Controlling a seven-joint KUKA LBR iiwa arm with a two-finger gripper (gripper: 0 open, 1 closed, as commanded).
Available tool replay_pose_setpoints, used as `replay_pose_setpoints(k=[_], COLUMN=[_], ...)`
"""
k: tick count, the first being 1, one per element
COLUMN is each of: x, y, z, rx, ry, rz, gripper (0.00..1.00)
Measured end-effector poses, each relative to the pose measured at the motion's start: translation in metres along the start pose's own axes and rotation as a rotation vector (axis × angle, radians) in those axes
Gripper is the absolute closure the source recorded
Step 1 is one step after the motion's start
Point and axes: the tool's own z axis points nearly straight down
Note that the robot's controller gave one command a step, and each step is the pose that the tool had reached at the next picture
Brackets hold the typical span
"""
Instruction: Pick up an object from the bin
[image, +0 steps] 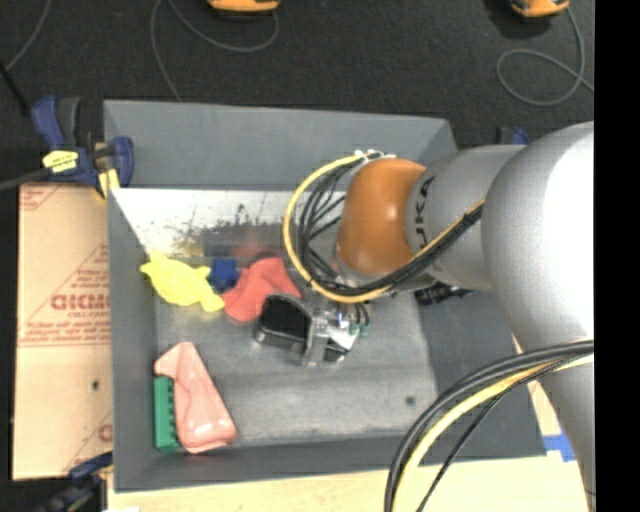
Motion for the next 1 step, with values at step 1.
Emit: replay_pose_setpoints(k=[1], x=[-0.0146], y=[0.0091], z=[0.0077], rx=[0.002], ry=[0.006], rz=[0.213], gripper=[1.0])
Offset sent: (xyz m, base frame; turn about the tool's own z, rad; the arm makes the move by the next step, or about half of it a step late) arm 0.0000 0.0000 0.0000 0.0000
